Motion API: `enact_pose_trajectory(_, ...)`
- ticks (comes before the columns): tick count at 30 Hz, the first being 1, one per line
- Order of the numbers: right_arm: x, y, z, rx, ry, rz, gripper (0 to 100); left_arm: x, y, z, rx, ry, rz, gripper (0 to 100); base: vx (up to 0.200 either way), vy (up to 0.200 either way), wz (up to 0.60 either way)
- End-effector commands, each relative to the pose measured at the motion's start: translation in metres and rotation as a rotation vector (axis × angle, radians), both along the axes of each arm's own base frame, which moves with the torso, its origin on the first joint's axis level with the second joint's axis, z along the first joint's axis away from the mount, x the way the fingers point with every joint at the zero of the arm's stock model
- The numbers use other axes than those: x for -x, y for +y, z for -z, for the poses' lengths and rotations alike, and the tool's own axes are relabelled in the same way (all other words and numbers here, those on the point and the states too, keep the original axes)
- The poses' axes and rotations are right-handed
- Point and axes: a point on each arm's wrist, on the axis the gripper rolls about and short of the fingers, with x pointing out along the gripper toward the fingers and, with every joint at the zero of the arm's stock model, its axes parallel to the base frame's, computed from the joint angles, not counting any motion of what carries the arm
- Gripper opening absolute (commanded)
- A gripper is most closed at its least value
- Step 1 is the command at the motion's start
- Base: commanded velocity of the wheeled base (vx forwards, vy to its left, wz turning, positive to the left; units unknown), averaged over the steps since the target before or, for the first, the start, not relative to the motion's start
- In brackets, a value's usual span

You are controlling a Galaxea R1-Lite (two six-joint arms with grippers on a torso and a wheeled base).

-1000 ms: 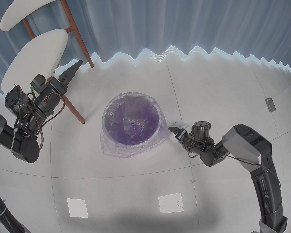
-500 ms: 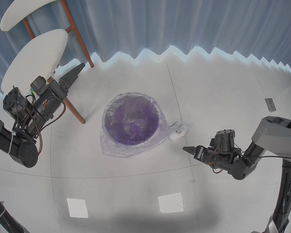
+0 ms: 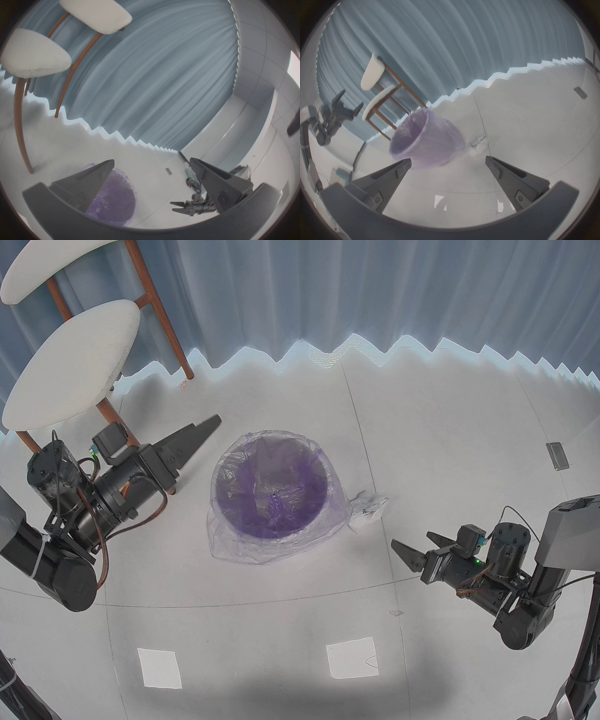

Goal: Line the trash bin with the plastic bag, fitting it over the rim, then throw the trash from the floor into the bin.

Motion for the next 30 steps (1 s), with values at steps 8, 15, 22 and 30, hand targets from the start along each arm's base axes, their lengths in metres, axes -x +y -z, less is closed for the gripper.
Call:
enact_pose_trajectory(8,0.028,0.005,-0.009,0.072,-0.035,-0.061,100,-0.012,-0.039,0.075,-0.155,0.145,-0.047,100,0.0,0.0,0.0)
enact_pose_trajectory(15,0.033,0.003,-0.013,0.104,-0.055,-0.018,100,-0.009,-0.036,0.085,-0.235,0.132,-0.125,100,0.0,0.0,0.0)
enact_pose_trajectory(22,0.034,0.002,-0.002,0.124,-0.015,-0.021,100,-0.013,-0.029,0.093,-0.309,0.143,-0.274,100,0.0,0.0,0.0)
enact_pose_trajectory(30,0.04,0.017,0.002,0.104,0.009,-0.073,100,-0.025,-0.018,0.126,-0.38,0.307,-0.321,100,0.0,0.0,0.0)
